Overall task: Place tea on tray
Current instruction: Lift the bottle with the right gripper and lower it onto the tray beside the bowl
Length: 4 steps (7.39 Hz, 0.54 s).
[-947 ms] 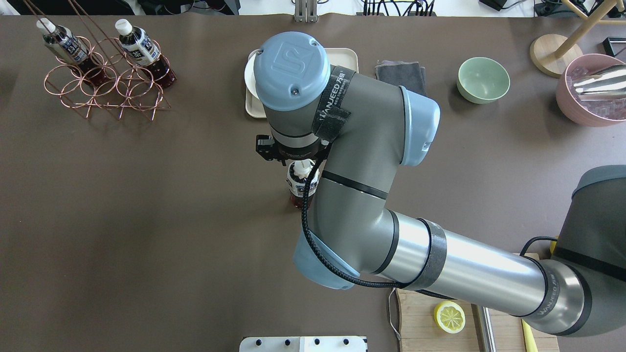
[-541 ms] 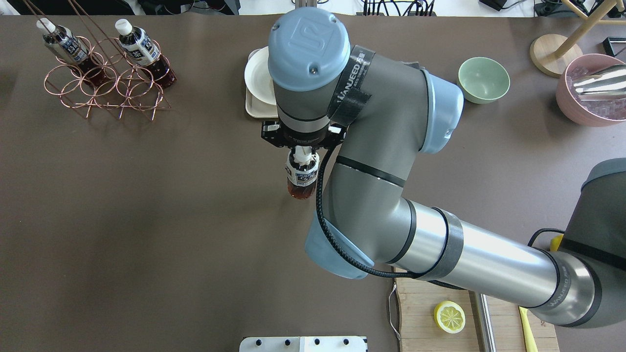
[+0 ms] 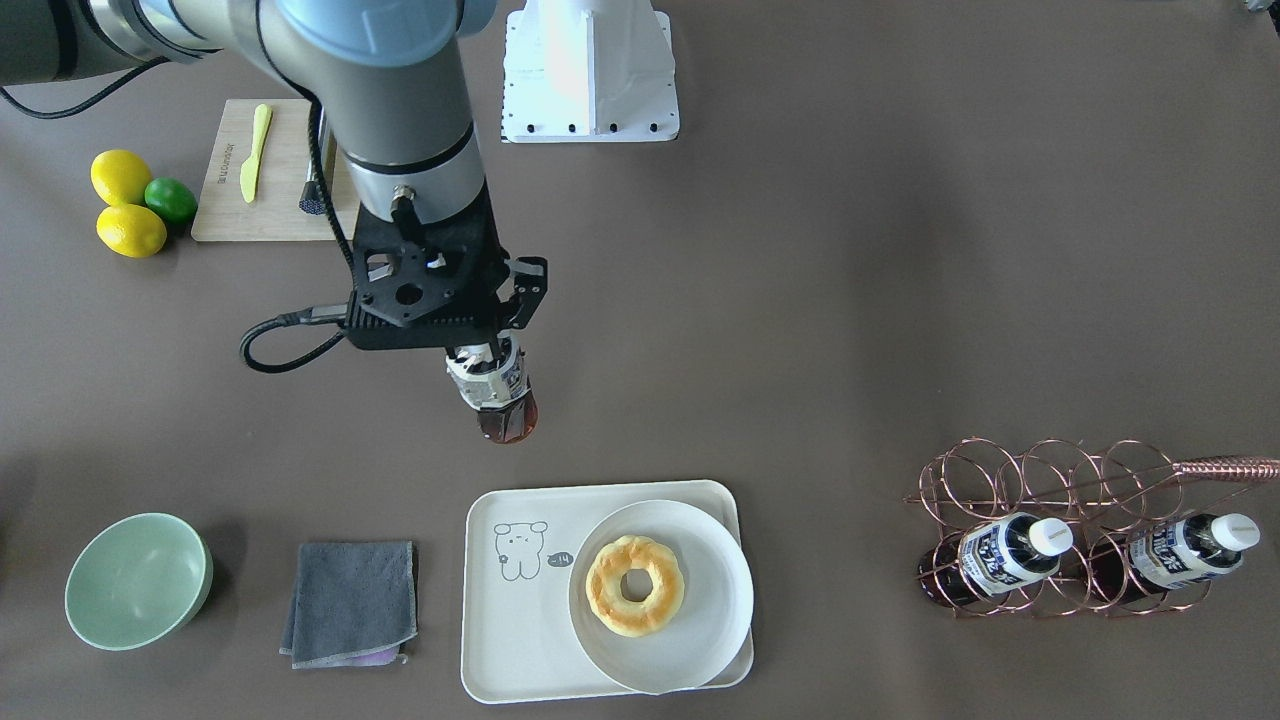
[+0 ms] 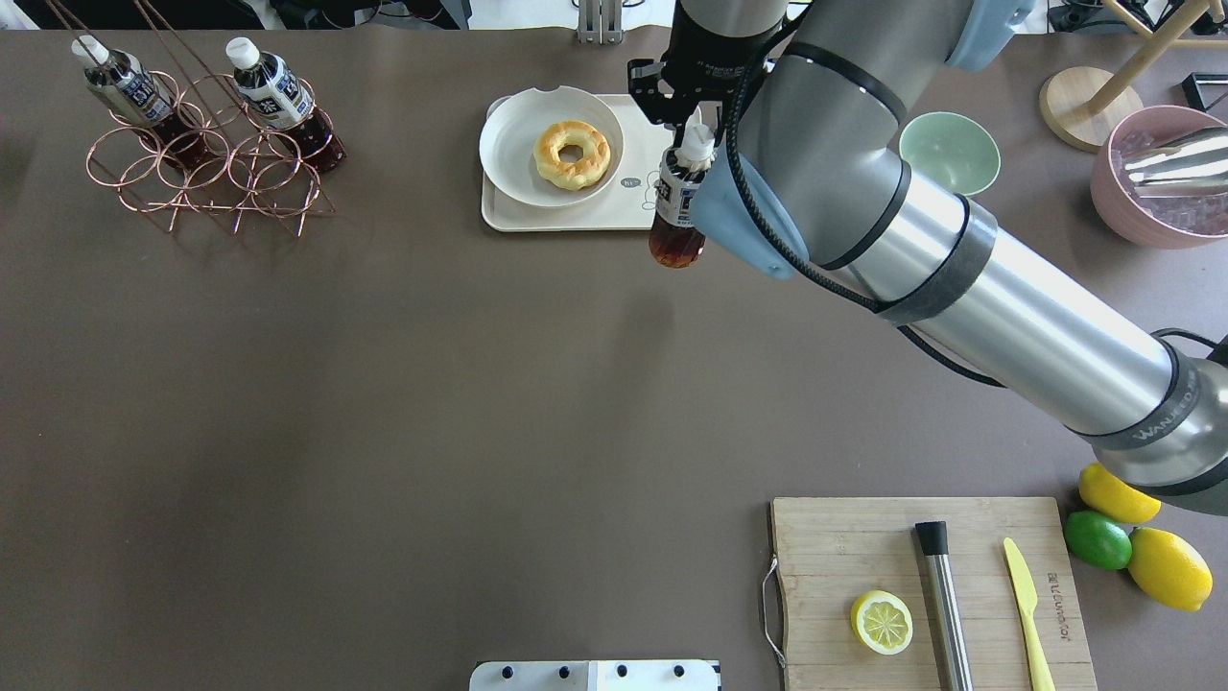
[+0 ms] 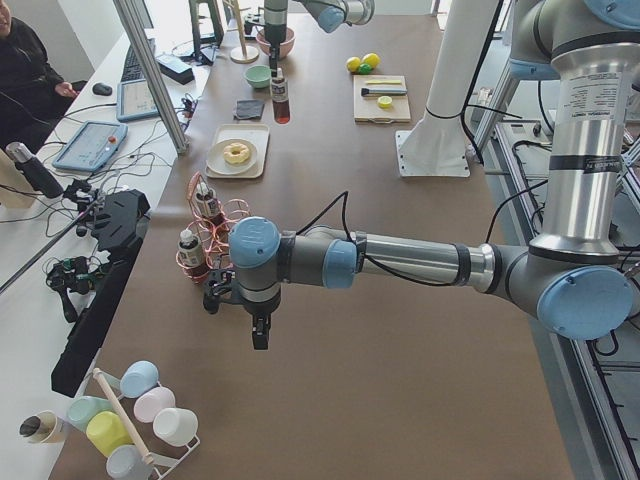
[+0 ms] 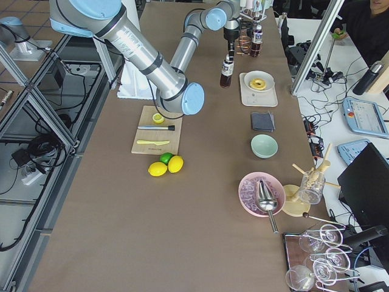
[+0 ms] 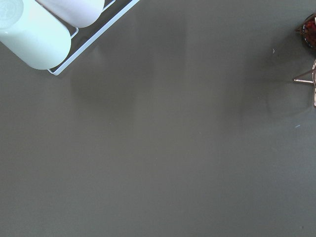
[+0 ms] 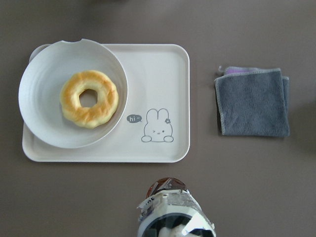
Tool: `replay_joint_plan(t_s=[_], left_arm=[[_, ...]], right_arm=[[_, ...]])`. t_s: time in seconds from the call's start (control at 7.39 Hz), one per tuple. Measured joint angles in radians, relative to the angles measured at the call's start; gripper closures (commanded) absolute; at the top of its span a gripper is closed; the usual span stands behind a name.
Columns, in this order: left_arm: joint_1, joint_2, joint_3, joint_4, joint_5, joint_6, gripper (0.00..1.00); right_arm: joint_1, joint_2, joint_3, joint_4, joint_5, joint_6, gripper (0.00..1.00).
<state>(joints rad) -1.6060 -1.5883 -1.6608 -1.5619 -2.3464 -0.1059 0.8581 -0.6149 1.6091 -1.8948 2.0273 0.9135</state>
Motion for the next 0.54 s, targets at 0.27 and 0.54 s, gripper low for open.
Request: replay_joint_plan(t_s=[0.27, 0.54], left_arm=[[0.001, -0.001, 0.007, -0.001, 0.001, 0.0, 0.03], [0.001, -0.02, 0.035, -0.006, 0.001, 0.0, 0.03]], right_arm=[[0.071, 0.022, -0.193, 0.15, 0.02, -0.063, 1.0], [0.093, 0.088, -0.358, 0.255, 0.022, -0.072, 1.0]])
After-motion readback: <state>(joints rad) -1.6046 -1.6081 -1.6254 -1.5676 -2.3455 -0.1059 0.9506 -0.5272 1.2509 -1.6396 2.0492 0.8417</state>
